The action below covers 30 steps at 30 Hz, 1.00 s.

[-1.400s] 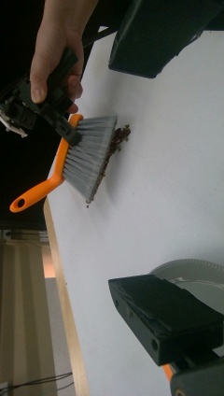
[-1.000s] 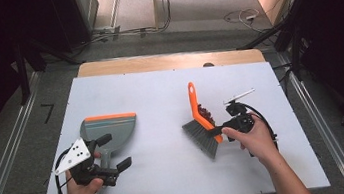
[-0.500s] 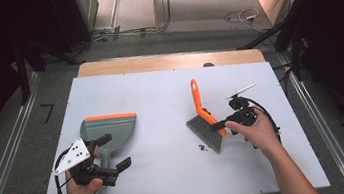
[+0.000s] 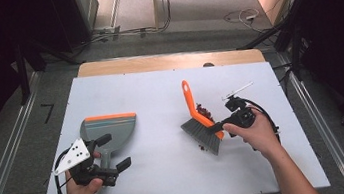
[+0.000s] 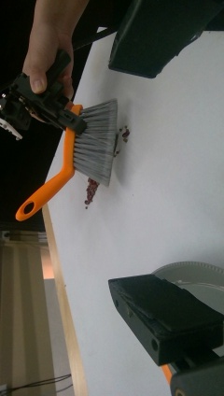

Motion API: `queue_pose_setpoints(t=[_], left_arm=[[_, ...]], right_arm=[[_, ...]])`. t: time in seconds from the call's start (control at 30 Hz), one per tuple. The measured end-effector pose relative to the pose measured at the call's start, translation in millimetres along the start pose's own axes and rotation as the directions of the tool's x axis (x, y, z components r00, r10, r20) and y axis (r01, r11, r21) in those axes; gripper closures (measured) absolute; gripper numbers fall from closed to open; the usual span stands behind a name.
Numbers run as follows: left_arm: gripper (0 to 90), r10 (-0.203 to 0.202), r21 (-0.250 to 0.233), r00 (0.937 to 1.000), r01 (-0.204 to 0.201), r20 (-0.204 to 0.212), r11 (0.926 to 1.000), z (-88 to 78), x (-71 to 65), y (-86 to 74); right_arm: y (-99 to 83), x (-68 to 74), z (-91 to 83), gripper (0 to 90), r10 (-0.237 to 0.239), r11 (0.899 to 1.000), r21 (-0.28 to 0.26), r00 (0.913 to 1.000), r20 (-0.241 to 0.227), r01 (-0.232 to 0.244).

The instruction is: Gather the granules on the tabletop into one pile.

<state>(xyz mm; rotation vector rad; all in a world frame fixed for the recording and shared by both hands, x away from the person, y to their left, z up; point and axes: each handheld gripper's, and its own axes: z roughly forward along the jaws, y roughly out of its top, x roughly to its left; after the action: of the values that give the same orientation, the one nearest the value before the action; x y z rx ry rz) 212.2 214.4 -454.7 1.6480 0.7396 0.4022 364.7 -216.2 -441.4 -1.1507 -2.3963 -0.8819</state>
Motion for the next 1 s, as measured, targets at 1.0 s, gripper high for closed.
queue_pose_setpoints(t=[1.0], left_arm=[[0.0, 0.002, -0.001, 1.0000, -0.002, -0.001, 1.0000, -1.2, -0.8, 0.4]], right_arm=[[21.5, -38.1, 2.0, 68.2, -0.053, 0.998, 0.042, 0.9979, 0.036, 0.052]])
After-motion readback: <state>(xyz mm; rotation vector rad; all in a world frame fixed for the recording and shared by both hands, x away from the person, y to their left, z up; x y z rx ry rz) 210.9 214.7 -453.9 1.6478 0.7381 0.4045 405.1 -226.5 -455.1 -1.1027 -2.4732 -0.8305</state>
